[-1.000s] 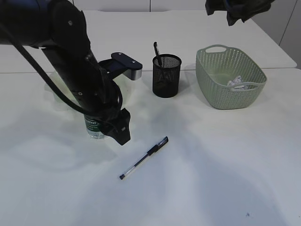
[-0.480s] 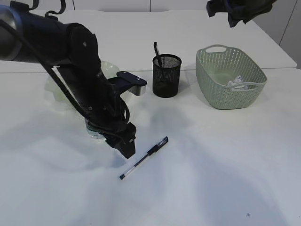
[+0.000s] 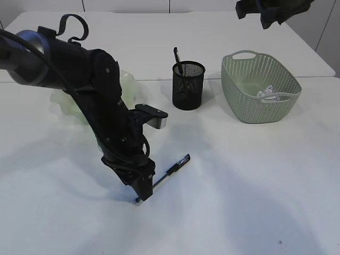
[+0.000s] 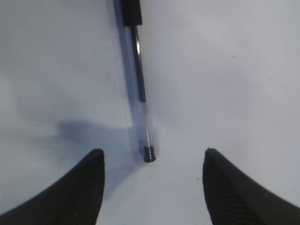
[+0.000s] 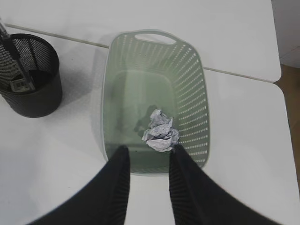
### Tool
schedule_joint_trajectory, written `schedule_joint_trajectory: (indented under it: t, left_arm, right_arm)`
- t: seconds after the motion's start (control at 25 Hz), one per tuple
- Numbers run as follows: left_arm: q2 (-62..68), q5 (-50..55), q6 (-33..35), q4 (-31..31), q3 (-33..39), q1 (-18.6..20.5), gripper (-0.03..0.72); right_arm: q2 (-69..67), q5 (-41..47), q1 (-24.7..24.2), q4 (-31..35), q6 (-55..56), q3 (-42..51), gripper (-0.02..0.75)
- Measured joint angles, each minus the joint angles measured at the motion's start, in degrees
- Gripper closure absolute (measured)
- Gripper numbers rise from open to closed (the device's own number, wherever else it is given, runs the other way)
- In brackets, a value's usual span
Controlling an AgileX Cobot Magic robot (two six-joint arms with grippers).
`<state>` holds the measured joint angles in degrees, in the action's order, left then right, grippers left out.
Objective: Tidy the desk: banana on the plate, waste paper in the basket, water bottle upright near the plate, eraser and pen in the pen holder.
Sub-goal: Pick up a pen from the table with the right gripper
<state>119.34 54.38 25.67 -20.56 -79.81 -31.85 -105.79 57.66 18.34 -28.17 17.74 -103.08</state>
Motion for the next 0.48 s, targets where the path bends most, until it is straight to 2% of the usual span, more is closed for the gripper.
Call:
schedule_joint_trajectory:
  t: [0.32,0.48]
  left_arm:
    - [0.46,0.34,0.49,0.00,-0.03,-2.76,0.222]
    - [0.98,0.23,0.63,2.24,-0.03,-3.91,0.222]
  right_arm:
    - [0.00,-1.58,0.00,-0.44,0.00,0.00,0.519]
    - [0.00,-2.21,0.00,-0.74,0.00,0.00,0.519]
